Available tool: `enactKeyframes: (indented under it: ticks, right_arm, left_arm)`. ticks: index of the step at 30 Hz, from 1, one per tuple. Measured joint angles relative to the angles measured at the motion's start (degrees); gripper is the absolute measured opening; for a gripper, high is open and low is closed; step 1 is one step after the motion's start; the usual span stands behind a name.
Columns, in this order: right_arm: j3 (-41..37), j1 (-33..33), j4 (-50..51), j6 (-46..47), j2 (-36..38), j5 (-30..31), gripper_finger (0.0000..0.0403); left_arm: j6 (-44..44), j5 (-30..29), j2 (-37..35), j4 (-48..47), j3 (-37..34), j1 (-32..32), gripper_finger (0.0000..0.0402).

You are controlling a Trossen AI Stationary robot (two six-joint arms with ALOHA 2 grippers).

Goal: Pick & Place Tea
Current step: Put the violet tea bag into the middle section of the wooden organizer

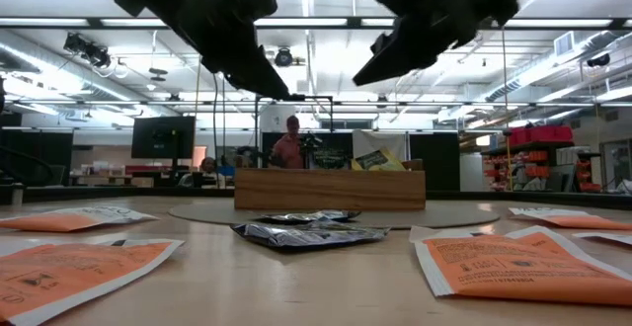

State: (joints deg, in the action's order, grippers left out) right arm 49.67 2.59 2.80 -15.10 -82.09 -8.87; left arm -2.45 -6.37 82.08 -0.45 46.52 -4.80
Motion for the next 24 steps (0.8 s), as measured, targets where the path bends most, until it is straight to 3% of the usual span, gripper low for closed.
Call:
enactKeyframes:
  ticks: [3, 13, 24]
  right_arm:
    - [0.0, -4.4, 1.7, 2.4, 0.4, 2.5, 0.0098]
    - [-1.3, -16.5, 2.8, 8.9, -0.1, 13.1, 0.0098]
    - [-1.8, -19.1, -1.2, 11.7, -4.9, 14.7, 0.0098]
  left_arm:
    - [-2.6, 2.5, 0.0, -0.4, 0.0, -0.4, 0.0140]
    - [-10.3, 1.1, 4.2, 0.6, 0.0, -4.2, 0.0140]
    - [-16.9, 0.3, 12.2, 5.6, 0.0, -4.9, 0.0140]
